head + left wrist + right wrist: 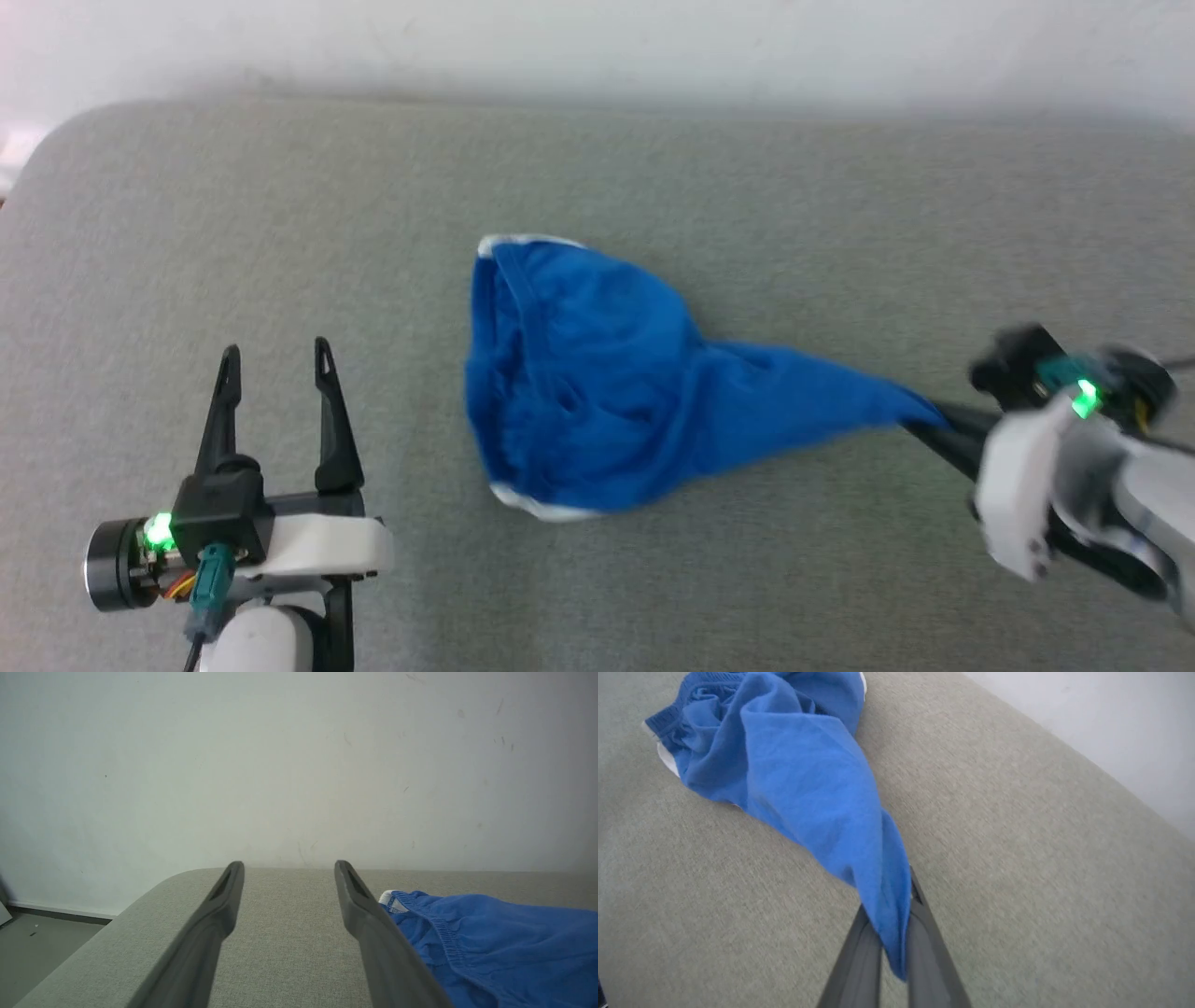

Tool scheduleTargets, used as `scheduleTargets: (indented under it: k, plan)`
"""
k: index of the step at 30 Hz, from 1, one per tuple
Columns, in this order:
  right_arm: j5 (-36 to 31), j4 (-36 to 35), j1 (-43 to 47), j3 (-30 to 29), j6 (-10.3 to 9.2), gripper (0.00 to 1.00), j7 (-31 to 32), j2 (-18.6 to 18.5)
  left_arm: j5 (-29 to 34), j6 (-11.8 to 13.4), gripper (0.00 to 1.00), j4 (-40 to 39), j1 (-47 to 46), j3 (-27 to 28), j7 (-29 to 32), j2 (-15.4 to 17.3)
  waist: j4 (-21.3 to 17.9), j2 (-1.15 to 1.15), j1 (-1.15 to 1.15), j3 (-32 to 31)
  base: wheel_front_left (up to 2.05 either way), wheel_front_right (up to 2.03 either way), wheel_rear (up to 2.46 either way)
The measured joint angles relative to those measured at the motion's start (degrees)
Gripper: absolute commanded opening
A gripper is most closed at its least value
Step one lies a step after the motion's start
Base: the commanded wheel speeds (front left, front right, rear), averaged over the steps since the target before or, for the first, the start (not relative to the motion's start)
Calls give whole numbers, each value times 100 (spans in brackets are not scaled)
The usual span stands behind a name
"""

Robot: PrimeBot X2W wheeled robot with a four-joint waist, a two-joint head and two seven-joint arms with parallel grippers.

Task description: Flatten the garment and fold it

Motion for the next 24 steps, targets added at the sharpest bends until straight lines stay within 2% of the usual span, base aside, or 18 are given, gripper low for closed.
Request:
scheduleTargets:
  k: [3,7,11,14,15,16,19,24]
  plan:
    - [83,92,523,-145,0,0,67,-271,24,0,100,-3,71,3,0,2,-149,0,0,-161,0,0,0]
    - [279,363,1224,-257,0,0,245,-385,37,-43,100,-2,114,-2,1,15,-300,0,0,-325,0,0,0]
    - [380,587,1725,-313,0,0,341,-248,94,-48,100,22,209,-11,1,33,-380,0,-1,-431,0,0,0]
    - [357,680,1808,-477,0,2,148,-67,109,-49,100,64,229,-11,0,56,-404,0,0,-494,0,0,0]
    - [348,708,1830,-581,0,46,30,10,110,-49,100,81,235,-10,0,65,-412,0,0,-520,0,0,0]
    - [297,725,1851,-690,0,100,-114,75,110,-58,100,98,248,-12,0,79,-420,0,0,-548,0,0,0]
    - [-18,689,1883,-1042,0,100,-522,121,119,-114,100,147,298,-18,1,159,-440,0,0,-646,0,0,0]
    - [-369,103,2069,-1873,0,100,-987,120,124,-278,100,202,198,-34,1,375,-499,0,0,-797,0,0,0]
